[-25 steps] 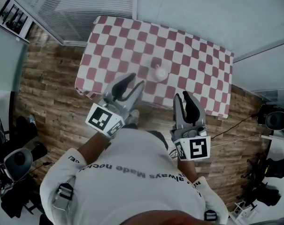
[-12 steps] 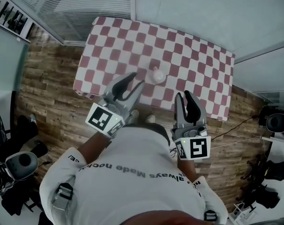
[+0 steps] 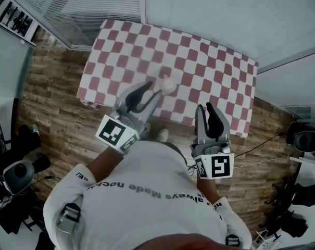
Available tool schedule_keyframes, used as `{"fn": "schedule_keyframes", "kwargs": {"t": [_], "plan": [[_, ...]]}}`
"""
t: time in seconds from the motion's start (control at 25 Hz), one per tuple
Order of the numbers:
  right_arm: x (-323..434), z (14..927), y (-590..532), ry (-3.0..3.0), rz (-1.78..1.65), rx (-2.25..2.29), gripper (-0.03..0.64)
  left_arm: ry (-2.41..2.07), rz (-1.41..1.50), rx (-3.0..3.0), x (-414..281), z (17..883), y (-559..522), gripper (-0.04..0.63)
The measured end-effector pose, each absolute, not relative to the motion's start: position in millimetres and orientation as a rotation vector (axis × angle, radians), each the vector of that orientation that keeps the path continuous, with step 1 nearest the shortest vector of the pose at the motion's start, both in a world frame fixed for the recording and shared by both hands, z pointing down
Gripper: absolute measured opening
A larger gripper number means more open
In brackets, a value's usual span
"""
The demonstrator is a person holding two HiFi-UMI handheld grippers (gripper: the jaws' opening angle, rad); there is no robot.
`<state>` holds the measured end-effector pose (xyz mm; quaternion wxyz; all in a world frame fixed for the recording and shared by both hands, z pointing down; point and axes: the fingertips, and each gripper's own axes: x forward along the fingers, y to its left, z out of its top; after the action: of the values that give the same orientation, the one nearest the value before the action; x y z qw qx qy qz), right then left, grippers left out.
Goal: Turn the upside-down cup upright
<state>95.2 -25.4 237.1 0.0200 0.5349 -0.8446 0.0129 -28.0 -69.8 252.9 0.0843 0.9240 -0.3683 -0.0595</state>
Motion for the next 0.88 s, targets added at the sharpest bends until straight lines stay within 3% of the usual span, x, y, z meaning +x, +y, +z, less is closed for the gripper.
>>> {"fn": "schedule_keyframes", "kwargs": {"t": [0.52,0.88], "plan": [[115.7,283.6,-40.6,-2.599,0.102,1.595,0.091,-1.104,-0.073,2.748,-7.3,291.2,-88.5,0.138],[103.8,344.0,-64.2,-2.559,0.142,1.521,0.143,-1.11,0.004,2.716,-14.7,340.0,-112.2,0.138]]}}
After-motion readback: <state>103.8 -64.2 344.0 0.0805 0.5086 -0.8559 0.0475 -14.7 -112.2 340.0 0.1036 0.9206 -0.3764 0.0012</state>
